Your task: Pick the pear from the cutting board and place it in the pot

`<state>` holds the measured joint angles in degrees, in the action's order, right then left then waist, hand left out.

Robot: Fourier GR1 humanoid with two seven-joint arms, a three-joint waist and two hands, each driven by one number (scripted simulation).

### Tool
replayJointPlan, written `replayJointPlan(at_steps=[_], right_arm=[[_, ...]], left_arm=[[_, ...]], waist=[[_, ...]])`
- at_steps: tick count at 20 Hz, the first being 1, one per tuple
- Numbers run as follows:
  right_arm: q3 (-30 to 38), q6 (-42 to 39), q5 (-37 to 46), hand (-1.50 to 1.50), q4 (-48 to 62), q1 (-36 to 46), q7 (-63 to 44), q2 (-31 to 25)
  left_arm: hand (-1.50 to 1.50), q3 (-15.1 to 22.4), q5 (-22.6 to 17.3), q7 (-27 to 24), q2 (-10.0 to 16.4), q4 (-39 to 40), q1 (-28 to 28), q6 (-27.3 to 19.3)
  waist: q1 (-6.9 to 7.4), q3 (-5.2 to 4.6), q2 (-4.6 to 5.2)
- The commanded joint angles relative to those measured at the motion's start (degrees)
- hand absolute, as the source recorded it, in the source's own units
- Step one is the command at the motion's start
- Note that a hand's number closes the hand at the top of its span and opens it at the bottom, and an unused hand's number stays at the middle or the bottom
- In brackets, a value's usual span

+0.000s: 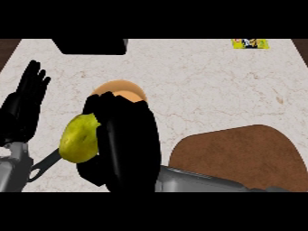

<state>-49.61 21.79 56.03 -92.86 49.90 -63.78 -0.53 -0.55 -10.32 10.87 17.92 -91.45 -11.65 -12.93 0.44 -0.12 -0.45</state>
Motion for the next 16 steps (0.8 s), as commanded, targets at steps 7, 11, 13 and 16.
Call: replayJointPlan(at_steps=[7, 11, 13, 16], right_arm=[[2.7, -0.3, 8.2, 1.5, 18.9, -0.1, -0.8, 0.5], [5.2, 2.6, 3.1, 1.5, 26.1, 0.9, 4.9, 0.5], [6.3, 6.2, -2.8, 1.5, 26.8, 0.1, 5.6, 0.5], [8.8, 3.4, -9.3, -1.5, 24.4, -0.6, 4.5, 0.5]], left_arm=[[0.0, -1.8, -1.0, 1.5, 1.3, -3.2, 1.7, 1.9], [0.0, -1.5, 0.2, 0.9, -0.7, -0.5, -0.7, 0.7], [0.0, -0.6, 1.0, -1.9, -1.7, 2.8, -1.3, 1.4], [0.0, -1.3, 0.6, -1.2, -1.7, 1.8, -0.8, 1.2]], waist=[[0.48, 0.1, 0.48], [0.42, 0.11, 0.67], [0.78, 0.1, 0.93], [0.72, 0.11, 0.72]])
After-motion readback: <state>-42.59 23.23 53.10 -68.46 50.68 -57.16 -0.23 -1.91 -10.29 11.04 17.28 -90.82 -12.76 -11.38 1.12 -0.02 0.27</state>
